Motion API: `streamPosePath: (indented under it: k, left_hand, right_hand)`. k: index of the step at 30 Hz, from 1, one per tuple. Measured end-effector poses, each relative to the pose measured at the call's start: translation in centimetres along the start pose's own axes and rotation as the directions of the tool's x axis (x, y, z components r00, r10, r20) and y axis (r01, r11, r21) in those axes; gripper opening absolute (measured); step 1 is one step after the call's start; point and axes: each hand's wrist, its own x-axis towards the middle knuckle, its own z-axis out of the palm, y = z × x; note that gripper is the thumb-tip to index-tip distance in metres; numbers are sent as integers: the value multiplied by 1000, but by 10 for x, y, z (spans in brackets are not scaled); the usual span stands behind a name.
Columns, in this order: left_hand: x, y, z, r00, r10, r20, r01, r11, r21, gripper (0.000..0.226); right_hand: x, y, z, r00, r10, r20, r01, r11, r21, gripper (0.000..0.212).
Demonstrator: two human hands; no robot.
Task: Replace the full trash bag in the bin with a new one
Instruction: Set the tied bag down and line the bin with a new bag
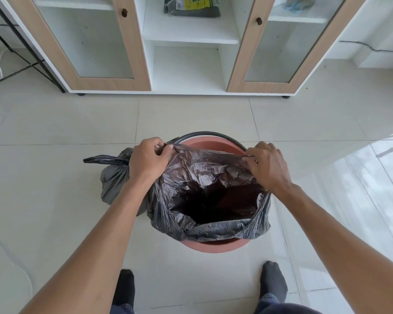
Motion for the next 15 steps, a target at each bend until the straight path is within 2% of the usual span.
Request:
streamPosePath:
  k: [3, 7, 11, 15]
  left_hand:
    - [8, 1, 3, 999, -15, -44, 16, 999, 33, 28]
    - [19, -9, 14, 998, -26, -60, 32, 995, 96, 25]
    - [28, -18, 29, 994, -9, -113, 17, 998, 64, 25]
    - [37, -19, 38, 980, -55, -193, 71, 994, 78, 28]
  right_hand:
    - [15, 3, -2, 996, 90, -28, -87, 992, 92, 13]
    - [33, 2, 6, 983, 183, 2, -180, 969, 170, 13]
    - [50, -1, 15, 983, 182, -16, -177, 974, 142, 15]
    - [62, -1, 24, 983, 180, -28, -176, 979, 102, 21]
